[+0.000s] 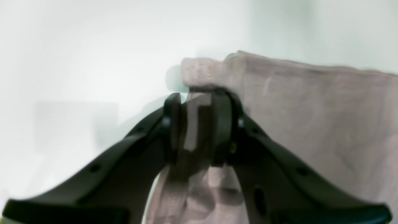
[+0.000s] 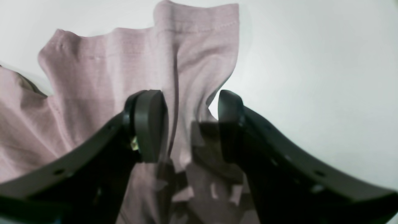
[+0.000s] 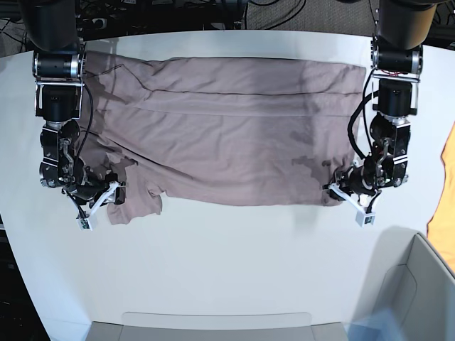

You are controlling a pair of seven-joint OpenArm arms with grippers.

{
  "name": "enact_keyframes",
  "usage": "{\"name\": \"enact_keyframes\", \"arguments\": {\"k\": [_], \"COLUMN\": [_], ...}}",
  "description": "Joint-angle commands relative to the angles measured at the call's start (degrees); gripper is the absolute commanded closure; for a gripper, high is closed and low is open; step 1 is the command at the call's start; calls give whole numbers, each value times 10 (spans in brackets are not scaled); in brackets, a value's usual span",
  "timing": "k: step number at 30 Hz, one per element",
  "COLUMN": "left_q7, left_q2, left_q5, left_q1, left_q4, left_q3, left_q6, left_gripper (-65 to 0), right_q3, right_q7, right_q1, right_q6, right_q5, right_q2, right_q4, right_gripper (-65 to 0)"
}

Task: Fold the T-shirt properly
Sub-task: 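Grasp the hem corners with both grippers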

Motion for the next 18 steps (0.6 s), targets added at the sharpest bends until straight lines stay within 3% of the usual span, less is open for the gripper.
{"name": "enact_keyframes", "arguments": {"k": [1,5,9,13,14,18], "left_q7": [2,-2,-45,-84,-89,-92], "left_q2": [-3,12,12,7,7,7], "left_q5": [-5,0,0,0,0,0], "left_q1": [-12,-10,-4,5,5,6], "left_q4": [5,4,-1,-12,-12,-8], "left_q3": [-1,1,16,15,14,-27], "left_q6": [-3,-4,-3,-3,-3,-3], "left_gripper": [-171,-154,0,0,0,0], "right_q3": [-2,-2,-2,-10,-15,-30], "right_q7": [-28,-28,-29,-25,-22,7], "right_q1": [4,4,4,14,20,35], "right_q6": [-4,-4,-4,-4,-4,-4], "right_q5": [-13,-13,-15,-15,-15,-15], "right_q2": [3,3,3,4,5,8], "right_q4": [-2,-2,-1,3,3,3], "right_gripper": [-291,-290,-228,-24,0,0]}}
